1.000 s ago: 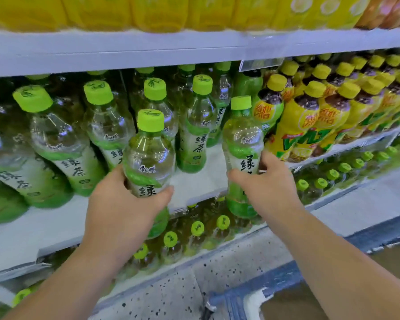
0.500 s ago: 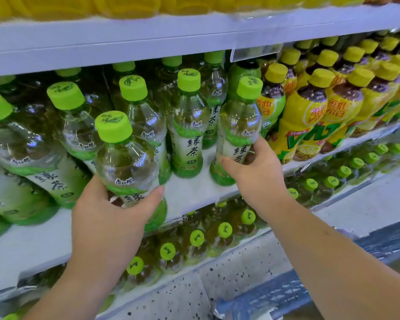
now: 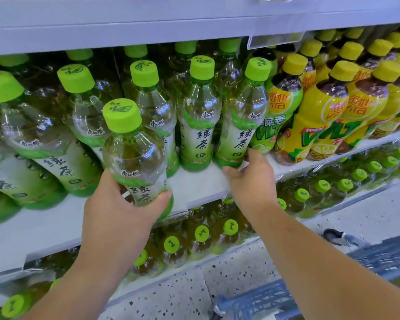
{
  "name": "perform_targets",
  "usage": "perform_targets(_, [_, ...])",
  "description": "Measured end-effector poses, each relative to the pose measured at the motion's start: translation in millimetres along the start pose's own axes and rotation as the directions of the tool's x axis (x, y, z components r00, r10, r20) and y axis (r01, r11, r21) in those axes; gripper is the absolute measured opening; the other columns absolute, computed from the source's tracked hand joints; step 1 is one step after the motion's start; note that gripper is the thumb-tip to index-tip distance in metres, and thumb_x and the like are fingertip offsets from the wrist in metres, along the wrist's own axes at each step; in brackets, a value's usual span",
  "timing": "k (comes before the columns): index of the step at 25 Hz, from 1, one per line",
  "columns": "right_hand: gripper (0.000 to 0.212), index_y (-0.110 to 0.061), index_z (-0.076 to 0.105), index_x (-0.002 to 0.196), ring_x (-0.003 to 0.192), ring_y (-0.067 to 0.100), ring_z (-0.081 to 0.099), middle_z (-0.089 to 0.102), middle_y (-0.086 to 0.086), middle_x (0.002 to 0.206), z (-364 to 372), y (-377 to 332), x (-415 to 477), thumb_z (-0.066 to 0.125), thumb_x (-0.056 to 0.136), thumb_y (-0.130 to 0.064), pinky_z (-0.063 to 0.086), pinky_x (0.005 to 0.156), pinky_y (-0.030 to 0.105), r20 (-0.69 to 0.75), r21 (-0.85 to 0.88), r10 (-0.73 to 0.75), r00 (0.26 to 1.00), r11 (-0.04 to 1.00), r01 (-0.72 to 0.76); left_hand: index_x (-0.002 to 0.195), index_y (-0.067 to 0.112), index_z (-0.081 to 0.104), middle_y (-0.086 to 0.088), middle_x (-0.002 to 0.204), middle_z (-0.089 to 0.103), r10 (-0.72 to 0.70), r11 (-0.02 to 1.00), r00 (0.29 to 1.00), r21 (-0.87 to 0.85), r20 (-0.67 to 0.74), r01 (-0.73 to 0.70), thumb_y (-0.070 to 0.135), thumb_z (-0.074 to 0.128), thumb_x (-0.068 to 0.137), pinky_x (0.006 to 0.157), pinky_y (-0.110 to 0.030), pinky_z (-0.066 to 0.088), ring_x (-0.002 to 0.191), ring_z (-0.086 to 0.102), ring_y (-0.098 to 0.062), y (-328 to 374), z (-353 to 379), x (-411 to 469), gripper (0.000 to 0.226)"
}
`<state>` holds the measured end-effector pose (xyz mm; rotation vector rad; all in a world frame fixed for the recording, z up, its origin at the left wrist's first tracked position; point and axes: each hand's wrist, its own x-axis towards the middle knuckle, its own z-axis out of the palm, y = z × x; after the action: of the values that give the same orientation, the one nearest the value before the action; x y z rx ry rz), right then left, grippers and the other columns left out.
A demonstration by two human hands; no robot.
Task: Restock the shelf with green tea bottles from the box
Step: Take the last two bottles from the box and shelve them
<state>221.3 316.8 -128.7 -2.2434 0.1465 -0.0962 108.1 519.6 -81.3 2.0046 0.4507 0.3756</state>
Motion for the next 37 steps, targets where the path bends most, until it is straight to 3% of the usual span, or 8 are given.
perform_targets(13, [0.044,-0.006,0.052,0.134,0.119,0.032,0.054,0.052,0.012,0.134,-5.6,-11.9,6.1,0.067,0.096,-0.022,0.043,0.103,0.036,0.114,-0.136,-0.025,0.993,0.990,0.041,0.100,0.050,0.049,0.053,0.091,0.057,0.023,1.000,1.000,0.005,0.010,-0.023,0.035,0.091,0.070,0.059,0.007,0.037,0.084,0.057,0.026,-6.6,5.1,-2.4,0.053])
perform_targets(18, [0.042,-0.028,0.055,0.130,0.094,0.007,0.062,0.062,-0.012,0.123,-11.5,-44.1,-50.6,0.065,0.089,-0.020,0.044,0.076,0.028,-0.058,0.144,0.044,0.997,0.989,-0.036,0.100,0.047,0.053,0.041,0.097,0.063,-0.039,0.996,0.998,-0.074,0.041,0.041,0.031,0.089,0.073,0.064,0.002,0.044,0.086,0.062,0.019,-11.5,4.0,-3.7,0.047])
perform_targets(22, [0.055,-0.041,0.056,0.128,0.108,-0.011,0.059,0.064,-0.025,0.121,10.0,-86.4,-100.1,0.079,0.078,-0.039,0.047,0.082,0.017,0.298,0.419,-0.184,0.937,0.907,0.044,0.105,0.040,0.054,0.020,0.095,0.068,-0.041,0.992,0.994,-0.116,0.098,0.052,0.026,0.079,0.076,0.071,-0.010,0.051,0.084,0.063,0.012,-11.5,1.8,-3.9,0.041])
perform_targets(24, [0.053,-0.044,0.060,0.121,0.105,-0.010,0.063,0.068,-0.026,0.115,18.1,-104.8,-104.4,0.082,0.073,-0.042,0.050,0.083,0.019,0.303,0.403,-0.244,0.921,0.909,0.108,0.106,0.037,0.054,0.018,0.098,0.068,-0.009,0.994,0.989,-0.106,0.146,0.024,0.021,0.072,0.079,0.070,-0.009,0.049,0.083,0.060,0.013,-9.1,-9.4,-1.9,0.036])
perform_targets(27, [0.036,-0.046,0.065,0.104,0.090,-0.011,0.067,0.071,-0.032,0.100,25.9,-127.6,-113.8,0.079,0.070,-0.048,0.052,0.070,0.012,0.227,0.370,-0.303,0.925,0.906,0.206,0.110,0.035,0.060,0.013,0.104,0.070,-0.028,0.989,0.982,-0.137,0.187,0.054,0.021,0.077,0.077,0.079,-0.030,0.059,0.093,0.067,-0.002,-14.4,-38.4,-7.5,0.039])
perform_targets(28, [0.034,-0.046,0.066,0.102,0.087,-0.011,0.068,0.071,-0.032,0.097,29.7,-134.8,-120.2,0.080,0.071,-0.048,0.053,0.066,0.008,0.238,0.390,-0.331,0.913,0.893,0.222,0.111,0.034,0.061,0.012,0.106,0.068,-0.022,0.991,0.987,-0.127,0.161,0.043,0.023,0.078,0.076,0.081,-0.031,0.059,0.095,0.065,-0.002,-18.5,-50.8,-11.9,0.040])
perform_targets(31, [0.034,-0.043,0.069,0.099,0.085,-0.007,0.071,0.074,-0.028,0.094,58.8,-151.7,-145.2,0.085,0.070,-0.036,0.052,0.066,0.006,0.333,0.465,-0.393,0.857,0.859,0.213,0.112,0.035,0.062,0.015,0.109,0.054,-0.027,0.998,1.000,-0.051,-0.002,0.027,0.024,0.079,0.074,0.078,-0.004,0.044,0.096,0.052,0.015,-41.7,-93.9,-27.8,0.043])
perform_targets(37, [0.036,-0.039,0.069,0.106,0.090,-0.009,0.069,0.073,-0.029,0.096,120.2,-180.6,-177.0,0.084,0.076,-0.028,0.050,0.066,0.005,0.383,0.528,-0.451,0.806,0.823,0.209,0.112,0.039,0.064,0.018,0.106,0.057,-0.069,0.997,0.984,-0.033,-0.167,0.064,0.024,0.080,0.078,0.075,-0.002,0.041,0.098,0.055,0.014,-76.0,-153.1,-36.0,0.041])
